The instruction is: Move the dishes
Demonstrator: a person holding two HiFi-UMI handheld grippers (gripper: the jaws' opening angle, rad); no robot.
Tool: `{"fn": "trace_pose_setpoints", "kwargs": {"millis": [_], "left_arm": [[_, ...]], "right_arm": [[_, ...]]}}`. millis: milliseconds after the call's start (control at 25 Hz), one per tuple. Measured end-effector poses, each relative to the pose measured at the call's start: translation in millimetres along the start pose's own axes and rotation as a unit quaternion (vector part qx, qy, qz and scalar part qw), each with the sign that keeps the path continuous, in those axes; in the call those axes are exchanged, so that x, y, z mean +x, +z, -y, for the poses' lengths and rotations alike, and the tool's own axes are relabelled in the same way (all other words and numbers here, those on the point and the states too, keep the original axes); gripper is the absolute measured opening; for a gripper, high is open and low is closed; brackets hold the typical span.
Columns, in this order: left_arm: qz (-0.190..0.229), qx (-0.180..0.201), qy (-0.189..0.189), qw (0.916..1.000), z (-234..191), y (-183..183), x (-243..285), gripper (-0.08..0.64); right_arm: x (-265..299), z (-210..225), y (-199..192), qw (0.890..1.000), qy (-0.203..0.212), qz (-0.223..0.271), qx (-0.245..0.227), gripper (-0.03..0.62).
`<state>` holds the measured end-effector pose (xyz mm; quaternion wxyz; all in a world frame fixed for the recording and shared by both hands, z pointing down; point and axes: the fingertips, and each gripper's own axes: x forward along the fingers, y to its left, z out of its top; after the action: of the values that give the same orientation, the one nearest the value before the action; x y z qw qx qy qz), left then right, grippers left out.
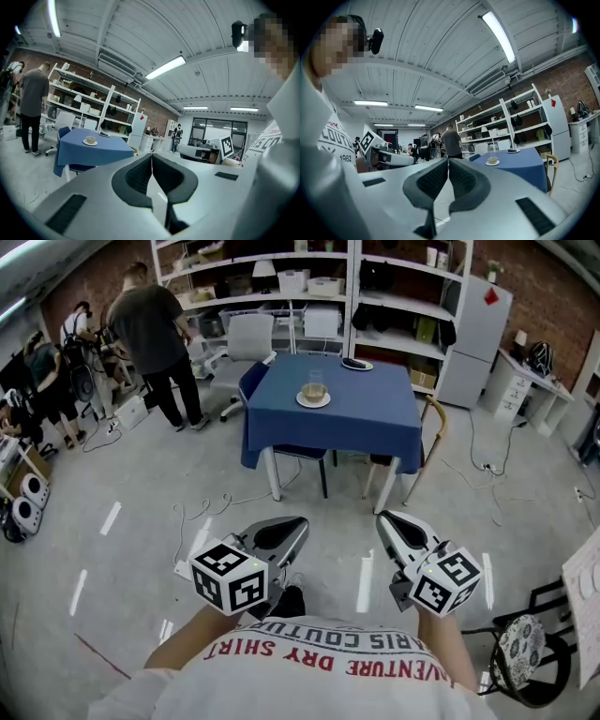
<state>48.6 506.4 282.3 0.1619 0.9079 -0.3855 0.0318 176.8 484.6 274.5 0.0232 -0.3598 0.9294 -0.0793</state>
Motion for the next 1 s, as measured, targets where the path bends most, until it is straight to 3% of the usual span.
{"fn": "trace_pose_setpoints", "kwargs": {"millis": [480,1000], "left_arm": [[-0.026,-0.019,-0.01,0.9995,-121,34,81,0.028],[-0.065,-0.035,-0.035,0.9966,-296,85,196,0.028]], "right_arm": [[112,94,0,0.999,-0.029,-0.015,0.038,0.025],[277,206,1,0.995,-0.064,-0.035,0.062,0.026]]}}
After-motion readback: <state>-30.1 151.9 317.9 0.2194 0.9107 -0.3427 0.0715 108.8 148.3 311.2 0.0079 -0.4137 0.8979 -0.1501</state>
